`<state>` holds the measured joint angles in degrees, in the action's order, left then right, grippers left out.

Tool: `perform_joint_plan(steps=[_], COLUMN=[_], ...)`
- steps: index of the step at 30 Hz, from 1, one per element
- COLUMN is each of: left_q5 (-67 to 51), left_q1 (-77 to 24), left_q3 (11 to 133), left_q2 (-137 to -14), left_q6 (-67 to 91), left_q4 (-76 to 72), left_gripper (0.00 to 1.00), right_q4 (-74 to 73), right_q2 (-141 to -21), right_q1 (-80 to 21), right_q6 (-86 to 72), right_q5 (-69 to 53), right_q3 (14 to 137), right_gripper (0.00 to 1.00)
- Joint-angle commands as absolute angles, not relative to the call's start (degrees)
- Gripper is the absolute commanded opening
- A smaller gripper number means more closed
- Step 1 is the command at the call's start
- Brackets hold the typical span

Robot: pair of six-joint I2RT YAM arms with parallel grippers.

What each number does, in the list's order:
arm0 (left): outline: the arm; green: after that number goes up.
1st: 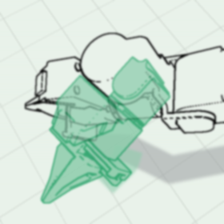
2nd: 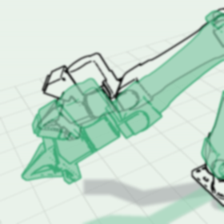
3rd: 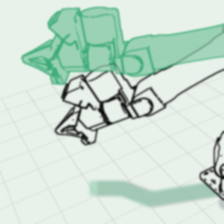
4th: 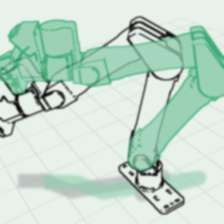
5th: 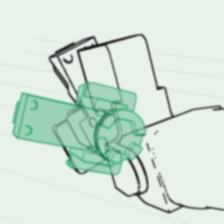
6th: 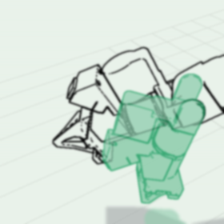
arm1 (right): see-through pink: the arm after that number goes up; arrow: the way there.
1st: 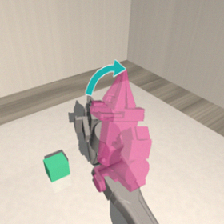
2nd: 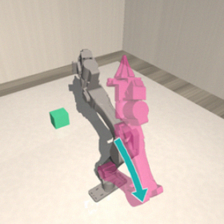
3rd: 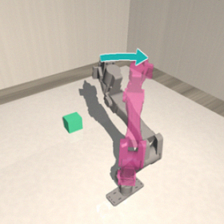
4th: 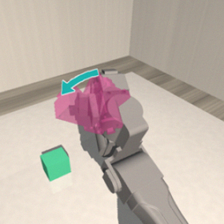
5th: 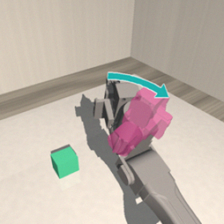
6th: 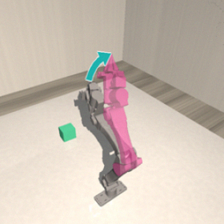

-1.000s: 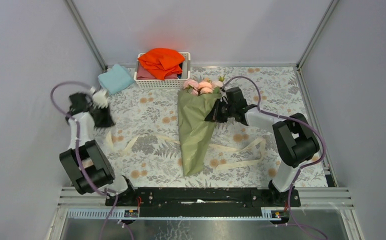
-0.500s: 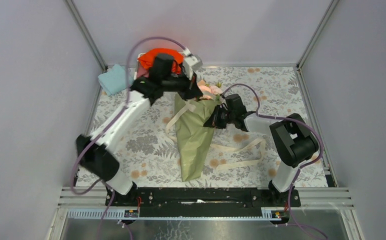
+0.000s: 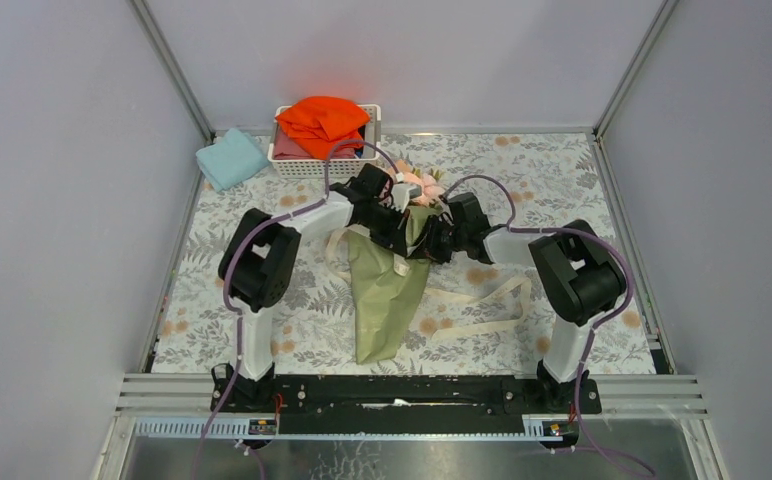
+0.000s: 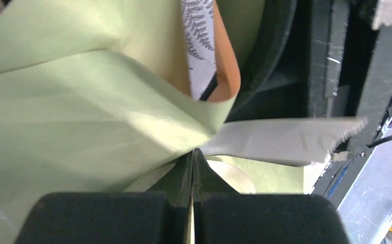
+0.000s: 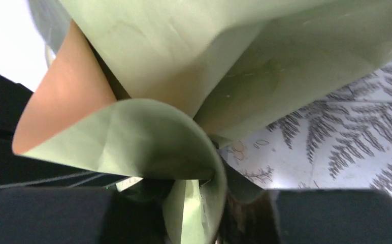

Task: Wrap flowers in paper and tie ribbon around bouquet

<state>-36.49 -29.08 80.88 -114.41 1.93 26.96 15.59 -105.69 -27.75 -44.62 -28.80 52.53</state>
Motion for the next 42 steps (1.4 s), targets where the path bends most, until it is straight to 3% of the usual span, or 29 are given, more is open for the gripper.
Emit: perform_joint_plan(steps=[1,7,12,16,19,25,29,34,42], left_q5=[-34.8,-31.7,-32.9,-33.8,-34.1,-33.3,-34.0,-34.2,-34.1], left_q1=[-29.7,-29.8,-29.8,-29.8,-29.8,-29.8,-29.8,-29.8,-29.9], left_q3=[82.8,85.2,85.8,85.7,85.1,83.4,82.5,82.0,81.7], left_q2=[-119.0,-123.2,-124.7,-124.1,-123.1,-121.8,-121.5,-120.9,-120.0], left_q6=[2.1,0.4,0.4,0.6,0.7,0.4,0.6,0.5,0.6], left_q4=[24.6,27.5,27.5,27.0,26.4,25.6,25.0,25.0,25.0], left_gripper=[0.00,0.00,0.00,0.00,0.00,0.00,0.00,0.00,0.00], right_q4=[9.0,-12.4,-33.8,-39.7,-46.2,-57.3,-56.9,-46.2,-38.2], right_q2=[-101.2,-92.2,-86.7,-78.7,-74.9,-81.7,-86.1,-86.8,-89.4], right_q1=[-28.0,-26.2,-26.9,-32.9,-38.4,-39.0,-38.9,-38.9,-37.6], right_q6=[-40.8,-24.9,-2.7,23.6,42.9,50.8,51.8,52.3,57.1], right_q5=[-26.0,-23.1,-22.0,-28.5,-24.9,-6.7,2.4,8.5,11.3], right_q3=[53.9,63.8,72.1,64.7,56.8,52.4,50.3,46.0,39.9], right_gripper=[0.39,0.60,0.63,0.72,0.82,0.84,0.87,0.90,0.87])
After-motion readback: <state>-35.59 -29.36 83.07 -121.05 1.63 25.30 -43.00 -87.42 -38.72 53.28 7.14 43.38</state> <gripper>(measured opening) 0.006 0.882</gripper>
